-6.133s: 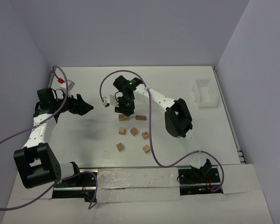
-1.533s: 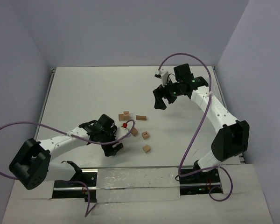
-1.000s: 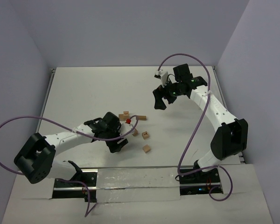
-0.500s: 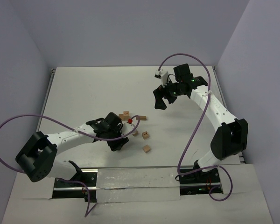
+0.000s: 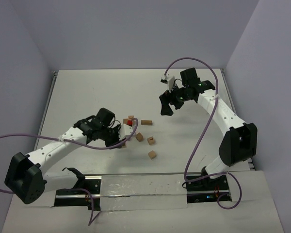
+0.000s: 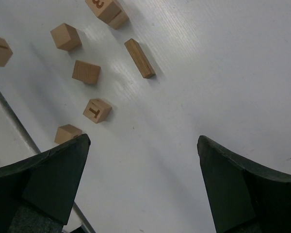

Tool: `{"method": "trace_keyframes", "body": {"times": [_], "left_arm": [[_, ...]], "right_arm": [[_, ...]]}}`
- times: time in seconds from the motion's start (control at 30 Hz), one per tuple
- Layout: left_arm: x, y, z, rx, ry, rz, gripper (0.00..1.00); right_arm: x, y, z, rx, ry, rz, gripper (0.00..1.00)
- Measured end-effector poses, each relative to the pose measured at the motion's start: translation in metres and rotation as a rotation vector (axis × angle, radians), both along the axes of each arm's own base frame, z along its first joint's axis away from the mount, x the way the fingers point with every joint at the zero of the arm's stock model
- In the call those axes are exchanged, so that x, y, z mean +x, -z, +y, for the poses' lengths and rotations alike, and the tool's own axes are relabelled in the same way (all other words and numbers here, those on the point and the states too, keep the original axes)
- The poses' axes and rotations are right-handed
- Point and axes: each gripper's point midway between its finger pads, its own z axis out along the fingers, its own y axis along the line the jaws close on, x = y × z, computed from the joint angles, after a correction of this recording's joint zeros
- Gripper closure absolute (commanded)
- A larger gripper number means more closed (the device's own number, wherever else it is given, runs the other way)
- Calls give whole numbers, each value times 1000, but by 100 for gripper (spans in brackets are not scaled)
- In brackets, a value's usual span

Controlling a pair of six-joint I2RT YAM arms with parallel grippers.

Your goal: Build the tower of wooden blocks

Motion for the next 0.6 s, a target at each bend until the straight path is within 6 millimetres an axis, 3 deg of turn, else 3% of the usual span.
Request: {"method": "trace_keyframes", "body": {"times": [0.23,0.4,0.6], "left_arm": [[59,-34,21,20,20,-54,97],[95,-30,31,66,44,-63,95],[130,-24,20,99,110,-70,92]], "right_arm": [[-2,1,2,13,-9,12,0],[-2,8,3,17,-13,35,0],[0,17,1,7,-17,59,0]]}}
